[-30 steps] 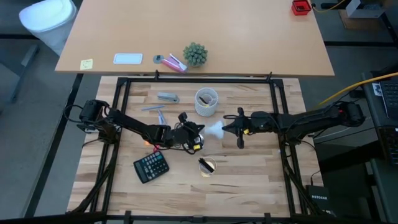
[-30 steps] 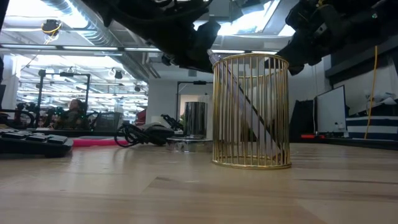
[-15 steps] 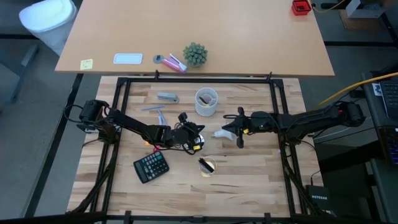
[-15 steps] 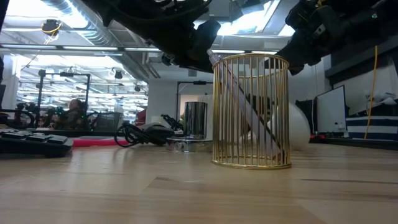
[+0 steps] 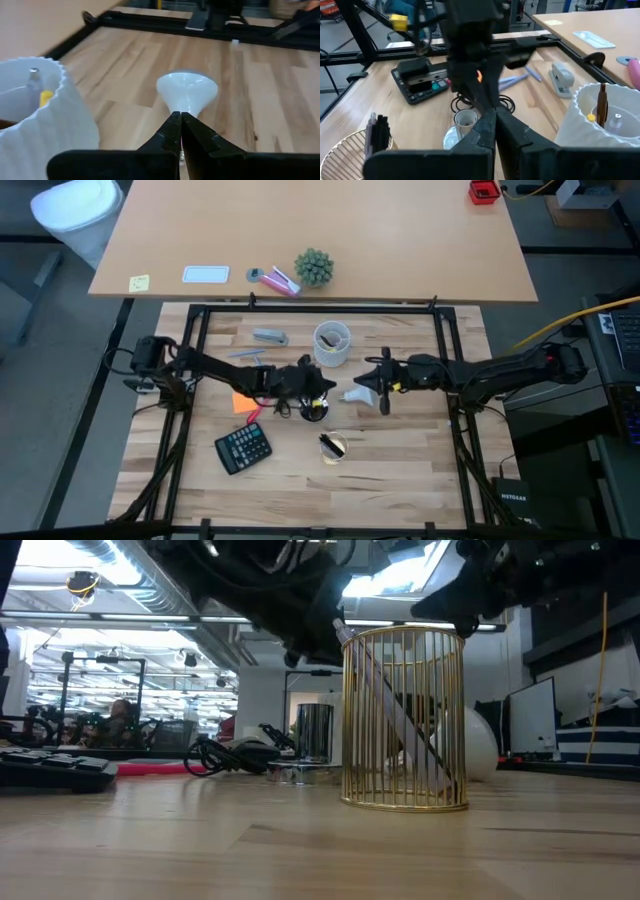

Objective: Screw lightbulb
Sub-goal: Insert the lightbulb into the lamp

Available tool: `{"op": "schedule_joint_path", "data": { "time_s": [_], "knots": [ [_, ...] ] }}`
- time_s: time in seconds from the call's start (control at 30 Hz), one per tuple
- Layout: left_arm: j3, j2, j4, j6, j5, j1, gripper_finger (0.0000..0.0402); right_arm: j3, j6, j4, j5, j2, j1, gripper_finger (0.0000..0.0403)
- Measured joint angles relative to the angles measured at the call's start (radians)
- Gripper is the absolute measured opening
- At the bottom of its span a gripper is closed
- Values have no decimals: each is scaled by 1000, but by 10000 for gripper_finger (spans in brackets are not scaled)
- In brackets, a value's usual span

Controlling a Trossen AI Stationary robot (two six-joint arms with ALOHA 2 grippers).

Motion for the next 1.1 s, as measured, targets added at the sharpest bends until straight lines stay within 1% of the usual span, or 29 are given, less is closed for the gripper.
{"op": "schedule_joint_path", "data": {
  "time_s": [0.17,0.2,0.33,0.43,0.5,0.6,0.73,0.87,0.97,1.1],
  "knots": [
    [0,0,41,0,207,69,4,49,1,-50,0,0,0,12],
    [0,0,62,0,232,79,4,68,1,-72,0,0,0,12],
    [0,0,195,0,242,103,4,156,28,-208,0,-4,0,12],
    [1,-1,257,71,248,117,4,233,37,-366,0,-24,0,12],
    [6,-1,235,111,261,123,4,284,39,-463,0,-41,0,12],
    [36,-1,121,124,265,129,14,368,38,-580,4,-68,0,12],
    [89,18,4,141,265,134,62,491,25,-730,53,-104,0,12],
    [149,57,-18,146,265,134,128,620,29,-924,133,-132,0,12],
    [197,97,-32,105,265,132,171,710,70,-1088,185,-151,0,12],
    [288,152,-177,18,283,133,204,781,140,-1227,230,-182,-1,12]
  ]
}}
